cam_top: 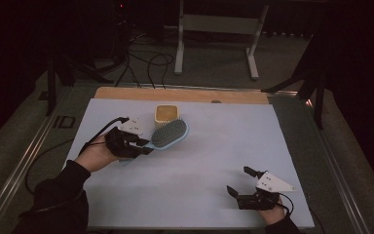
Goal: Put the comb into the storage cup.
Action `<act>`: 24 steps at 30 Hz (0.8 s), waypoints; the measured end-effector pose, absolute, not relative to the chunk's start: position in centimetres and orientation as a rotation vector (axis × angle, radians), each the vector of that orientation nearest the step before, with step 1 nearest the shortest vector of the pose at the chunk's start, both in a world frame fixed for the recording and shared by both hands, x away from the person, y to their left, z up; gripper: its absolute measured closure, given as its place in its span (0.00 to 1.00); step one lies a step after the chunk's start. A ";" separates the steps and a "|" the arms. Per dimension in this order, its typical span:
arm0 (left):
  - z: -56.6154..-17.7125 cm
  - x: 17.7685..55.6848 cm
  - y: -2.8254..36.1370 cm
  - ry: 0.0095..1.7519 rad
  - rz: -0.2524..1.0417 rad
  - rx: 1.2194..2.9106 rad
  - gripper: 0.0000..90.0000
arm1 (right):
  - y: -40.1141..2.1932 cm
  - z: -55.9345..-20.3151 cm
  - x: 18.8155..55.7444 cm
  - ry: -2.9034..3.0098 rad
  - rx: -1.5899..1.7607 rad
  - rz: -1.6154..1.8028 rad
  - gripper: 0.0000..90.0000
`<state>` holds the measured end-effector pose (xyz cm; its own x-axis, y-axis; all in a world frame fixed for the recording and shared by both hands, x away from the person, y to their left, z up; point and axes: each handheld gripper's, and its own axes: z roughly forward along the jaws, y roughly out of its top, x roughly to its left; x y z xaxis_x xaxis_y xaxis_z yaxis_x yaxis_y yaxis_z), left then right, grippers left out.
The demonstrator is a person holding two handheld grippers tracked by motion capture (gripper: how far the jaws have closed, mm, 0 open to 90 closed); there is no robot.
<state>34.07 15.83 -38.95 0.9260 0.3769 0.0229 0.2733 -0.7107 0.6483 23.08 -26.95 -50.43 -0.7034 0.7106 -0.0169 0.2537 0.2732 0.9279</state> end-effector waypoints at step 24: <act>-36.2 34.8 16.4 0.548 0.342 2.241 0.78 | -27.0 -50.4 23.1 2.117 0.871 1.422 0.10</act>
